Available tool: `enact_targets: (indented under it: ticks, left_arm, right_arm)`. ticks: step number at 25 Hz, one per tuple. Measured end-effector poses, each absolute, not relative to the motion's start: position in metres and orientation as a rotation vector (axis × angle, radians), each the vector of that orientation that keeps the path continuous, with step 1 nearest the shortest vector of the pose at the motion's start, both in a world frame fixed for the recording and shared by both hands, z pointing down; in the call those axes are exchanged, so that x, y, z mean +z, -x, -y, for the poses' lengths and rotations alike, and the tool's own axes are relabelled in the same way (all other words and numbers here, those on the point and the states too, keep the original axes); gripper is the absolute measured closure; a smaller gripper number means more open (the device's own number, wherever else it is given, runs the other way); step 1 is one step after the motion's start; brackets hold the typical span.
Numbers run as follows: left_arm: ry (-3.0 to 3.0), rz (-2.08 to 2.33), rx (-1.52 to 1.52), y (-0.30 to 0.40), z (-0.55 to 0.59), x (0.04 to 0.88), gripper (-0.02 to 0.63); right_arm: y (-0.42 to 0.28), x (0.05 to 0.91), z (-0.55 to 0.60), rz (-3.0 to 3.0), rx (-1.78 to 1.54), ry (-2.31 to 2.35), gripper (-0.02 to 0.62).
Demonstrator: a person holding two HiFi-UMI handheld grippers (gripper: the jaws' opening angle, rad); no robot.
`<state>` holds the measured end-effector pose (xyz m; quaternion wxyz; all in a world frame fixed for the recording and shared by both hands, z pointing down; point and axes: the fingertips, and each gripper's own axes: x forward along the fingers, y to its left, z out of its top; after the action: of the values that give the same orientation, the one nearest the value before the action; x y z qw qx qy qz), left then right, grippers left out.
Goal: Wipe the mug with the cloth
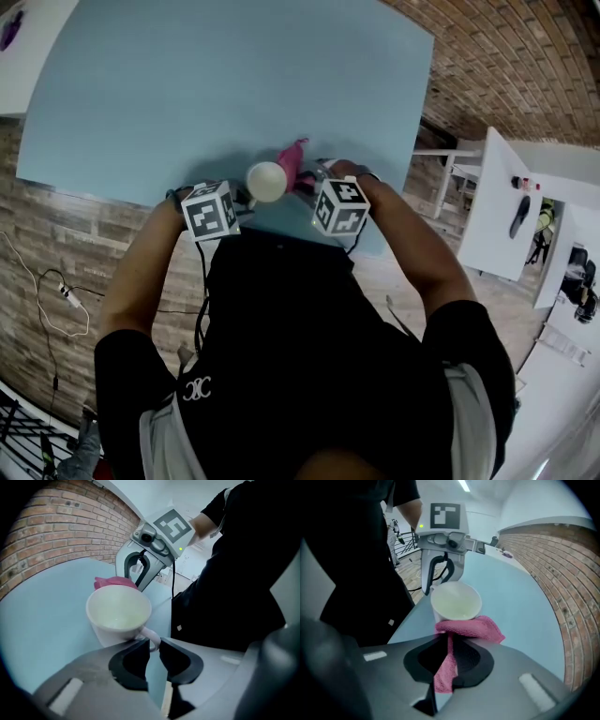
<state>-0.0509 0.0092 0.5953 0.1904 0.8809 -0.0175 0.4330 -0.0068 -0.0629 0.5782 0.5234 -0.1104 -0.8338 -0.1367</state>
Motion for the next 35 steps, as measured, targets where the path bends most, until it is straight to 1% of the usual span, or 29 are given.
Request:
enact_targets:
  ticks: [4,8,12,16,25,27,31,35]
  left_arm:
    - [-2.478,-0.006,1.250,0.051,-0.009,0.594,0.532]
    - [-2.481,-0.066,1.304,0.054,-0.008,0.593,0.534]
    - [-2.465,-0.104,1.336,0.057,-0.009,0.594,0.534]
    - [-2.459,-0.117,1.350,0.057,-0.009,0.595,0.534]
    - [-2.445,-0.094,1.357,0.055,-0.011,0.594,0.534]
    - [-2.439,-0.085,1.355,0.055,-0.011,0.594,0.534]
    - [-2.426,-0.063,1.345,0.055,-0.011,0.594,0.532]
    - [-2.417,-0.052,1.352,0.054,-0.012,0.594,0.532]
  right_arm:
    - [-0.003,0.582,0.050,1.935,-0.376,0.354,0.558]
    - [0.000,0.586,0.063,1.889,-0.431,0.380,0.558]
    - [0.015,0.582,0.087,1.944,-0.373,0.335,0.558]
    - [0.035,0.579,0.106,2.023,-0.164,0.304,0.560]
    - [0.051,0.589,0.117,1.993,0.603,0.368,0.560]
    - [0.057,0.587,0.122,1.994,0.731,0.368,0.558]
    - [0.079,0.573,0.127,2.043,0.834,0.404,0.558]
    - [0.106,0.553,0.118,2.084,0.819,0.497,0.558]
